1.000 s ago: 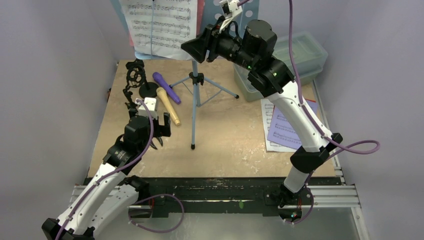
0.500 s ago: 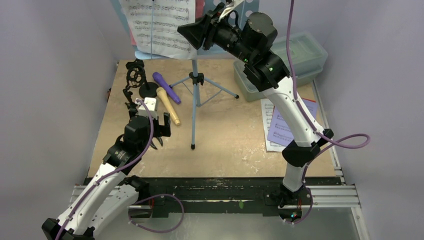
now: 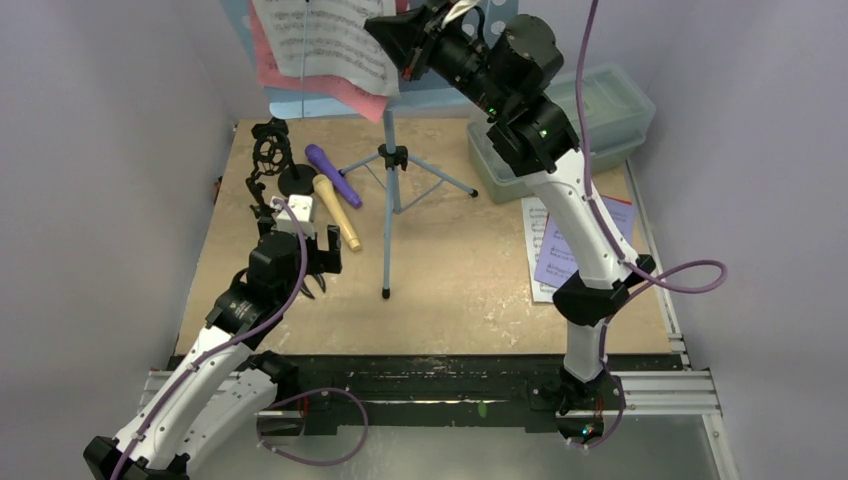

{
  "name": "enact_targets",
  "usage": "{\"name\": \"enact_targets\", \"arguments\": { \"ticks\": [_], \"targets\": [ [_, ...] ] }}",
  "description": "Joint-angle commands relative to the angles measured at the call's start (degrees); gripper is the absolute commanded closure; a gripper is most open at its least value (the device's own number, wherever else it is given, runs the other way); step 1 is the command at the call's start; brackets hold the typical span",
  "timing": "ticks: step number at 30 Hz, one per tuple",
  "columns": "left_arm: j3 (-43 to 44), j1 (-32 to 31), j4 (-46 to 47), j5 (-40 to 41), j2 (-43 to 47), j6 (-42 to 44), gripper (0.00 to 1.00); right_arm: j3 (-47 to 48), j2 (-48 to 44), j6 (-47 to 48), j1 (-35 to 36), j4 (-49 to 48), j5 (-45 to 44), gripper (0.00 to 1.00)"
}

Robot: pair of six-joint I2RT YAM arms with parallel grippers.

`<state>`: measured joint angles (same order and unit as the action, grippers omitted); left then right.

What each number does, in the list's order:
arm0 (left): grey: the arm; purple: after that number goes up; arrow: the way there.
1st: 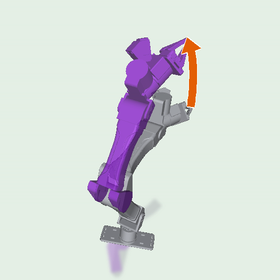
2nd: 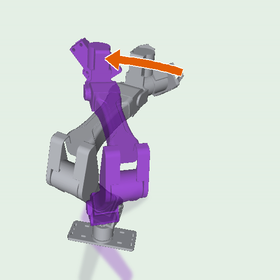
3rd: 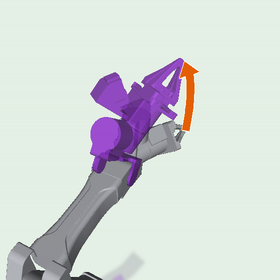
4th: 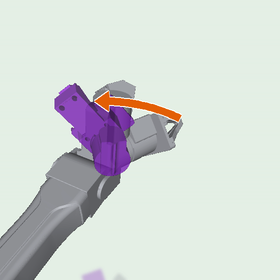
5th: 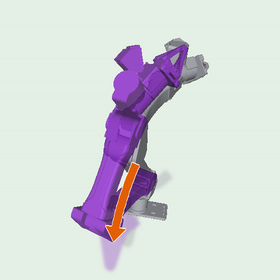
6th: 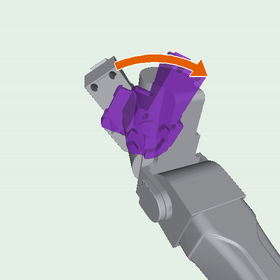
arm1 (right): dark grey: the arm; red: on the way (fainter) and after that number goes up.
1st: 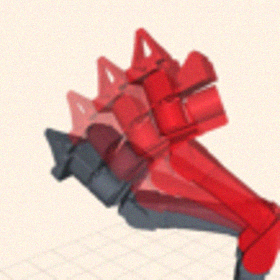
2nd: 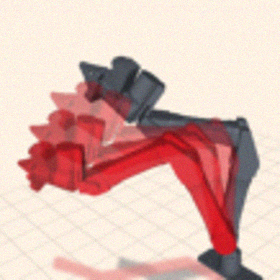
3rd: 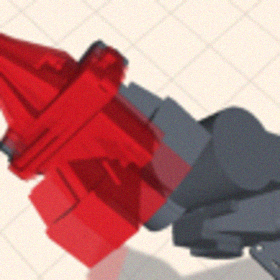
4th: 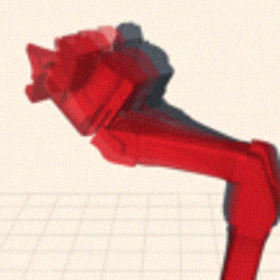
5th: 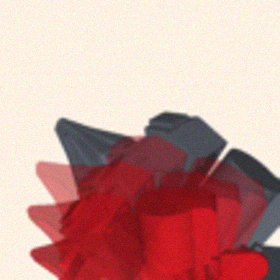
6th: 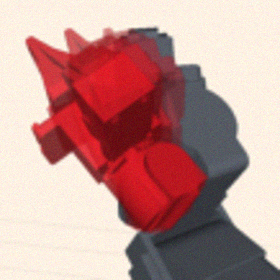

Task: Pack up the instrument practice props
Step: Pick up the sheet music from the music stand.

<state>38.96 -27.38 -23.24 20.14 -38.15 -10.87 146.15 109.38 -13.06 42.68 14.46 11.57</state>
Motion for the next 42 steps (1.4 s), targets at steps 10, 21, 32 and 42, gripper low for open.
{"name": "enact_targets", "arguments": {
  "ticks": [10,21,32,42],
  "targets": [
    [0.42,0.5,1.58,-0.45,0.01,0.68,0.0,10.61,-6.11,12.31,-0.26,-6.45,-4.12,1.0],
    [0.43,0.48,1.61,-0.63,-0.26,0.58,0.0,10.95,-8.08,15.37,-0.3,-5.85,-4.94,1.0],
    [0.43,0.48,1.61,-0.81,-0.52,0.68,0.0,11.4,-10.09,17.8,-0.38,-3.17,-4.83,1.0],
    [0.42,0.48,1.55,-0.82,-0.44,0.55,0.0,11.38,-13.59,18.15,-3.92,1.83,0.08,1.0]
  ]
}}
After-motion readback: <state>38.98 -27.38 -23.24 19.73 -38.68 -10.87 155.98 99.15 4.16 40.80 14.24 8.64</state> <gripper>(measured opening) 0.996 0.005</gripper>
